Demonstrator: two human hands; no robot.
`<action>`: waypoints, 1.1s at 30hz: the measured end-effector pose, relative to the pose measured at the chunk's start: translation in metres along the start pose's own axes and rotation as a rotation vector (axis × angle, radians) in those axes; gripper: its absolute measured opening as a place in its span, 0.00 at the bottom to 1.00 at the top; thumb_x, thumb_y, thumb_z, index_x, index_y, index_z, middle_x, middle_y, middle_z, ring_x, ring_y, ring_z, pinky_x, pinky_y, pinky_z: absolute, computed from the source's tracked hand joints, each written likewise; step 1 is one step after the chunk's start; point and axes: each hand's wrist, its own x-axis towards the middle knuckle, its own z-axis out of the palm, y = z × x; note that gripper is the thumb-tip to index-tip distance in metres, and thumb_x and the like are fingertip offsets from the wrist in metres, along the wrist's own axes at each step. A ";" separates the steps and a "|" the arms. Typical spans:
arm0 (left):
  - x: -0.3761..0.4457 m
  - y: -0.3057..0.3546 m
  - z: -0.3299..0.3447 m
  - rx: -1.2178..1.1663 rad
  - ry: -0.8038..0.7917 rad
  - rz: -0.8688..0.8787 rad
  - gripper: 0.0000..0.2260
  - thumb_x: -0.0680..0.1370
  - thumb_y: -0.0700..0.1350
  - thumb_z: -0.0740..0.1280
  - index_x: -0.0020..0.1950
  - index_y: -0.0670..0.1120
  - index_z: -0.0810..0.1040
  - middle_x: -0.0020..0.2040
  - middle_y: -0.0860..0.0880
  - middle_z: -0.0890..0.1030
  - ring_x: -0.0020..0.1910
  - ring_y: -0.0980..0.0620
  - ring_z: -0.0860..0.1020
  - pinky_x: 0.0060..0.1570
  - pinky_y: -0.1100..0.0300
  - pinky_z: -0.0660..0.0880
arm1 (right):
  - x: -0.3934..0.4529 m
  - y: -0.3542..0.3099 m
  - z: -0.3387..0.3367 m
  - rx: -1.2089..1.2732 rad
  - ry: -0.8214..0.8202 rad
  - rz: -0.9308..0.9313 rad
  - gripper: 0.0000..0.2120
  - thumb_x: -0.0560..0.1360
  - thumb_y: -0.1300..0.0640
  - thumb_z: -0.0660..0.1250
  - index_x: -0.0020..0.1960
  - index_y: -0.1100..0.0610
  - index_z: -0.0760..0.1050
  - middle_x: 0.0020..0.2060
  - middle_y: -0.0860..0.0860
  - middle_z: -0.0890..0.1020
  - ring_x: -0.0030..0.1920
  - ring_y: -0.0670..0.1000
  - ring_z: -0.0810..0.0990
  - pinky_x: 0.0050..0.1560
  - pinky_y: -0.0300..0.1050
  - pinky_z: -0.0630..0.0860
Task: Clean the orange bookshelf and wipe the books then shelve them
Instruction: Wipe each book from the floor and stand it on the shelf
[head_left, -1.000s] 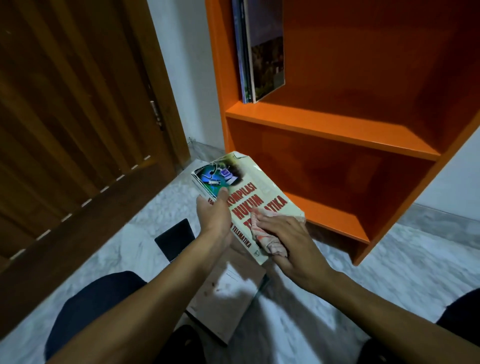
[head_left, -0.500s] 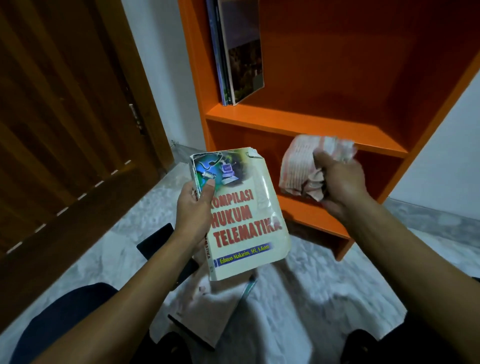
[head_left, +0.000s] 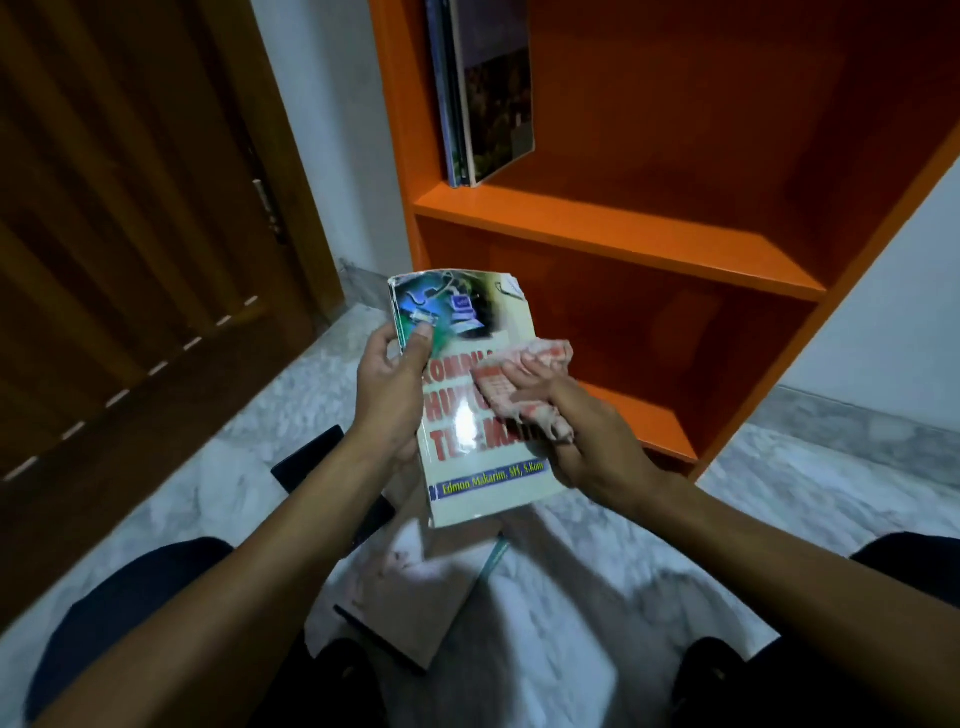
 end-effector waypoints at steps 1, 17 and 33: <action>0.002 0.002 -0.002 -0.012 0.021 -0.001 0.14 0.82 0.46 0.66 0.66 0.45 0.71 0.43 0.44 0.85 0.38 0.48 0.85 0.40 0.51 0.83 | -0.008 -0.001 0.005 0.013 -0.014 -0.016 0.30 0.64 0.76 0.57 0.61 0.55 0.73 0.73 0.44 0.68 0.78 0.48 0.61 0.76 0.51 0.61; 0.005 0.021 -0.017 0.129 0.151 0.152 0.07 0.83 0.47 0.63 0.60 0.49 0.69 0.44 0.46 0.84 0.34 0.54 0.85 0.30 0.59 0.81 | 0.011 -0.016 -0.001 0.331 0.253 0.337 0.06 0.79 0.59 0.64 0.52 0.49 0.75 0.39 0.42 0.81 0.39 0.42 0.77 0.41 0.43 0.74; 0.006 0.001 -0.007 0.020 0.137 0.062 0.06 0.84 0.45 0.61 0.59 0.45 0.74 0.44 0.43 0.84 0.36 0.50 0.84 0.35 0.56 0.79 | 0.088 -0.043 0.055 -0.135 0.086 0.055 0.35 0.68 0.70 0.59 0.75 0.56 0.67 0.76 0.53 0.66 0.78 0.48 0.55 0.79 0.58 0.45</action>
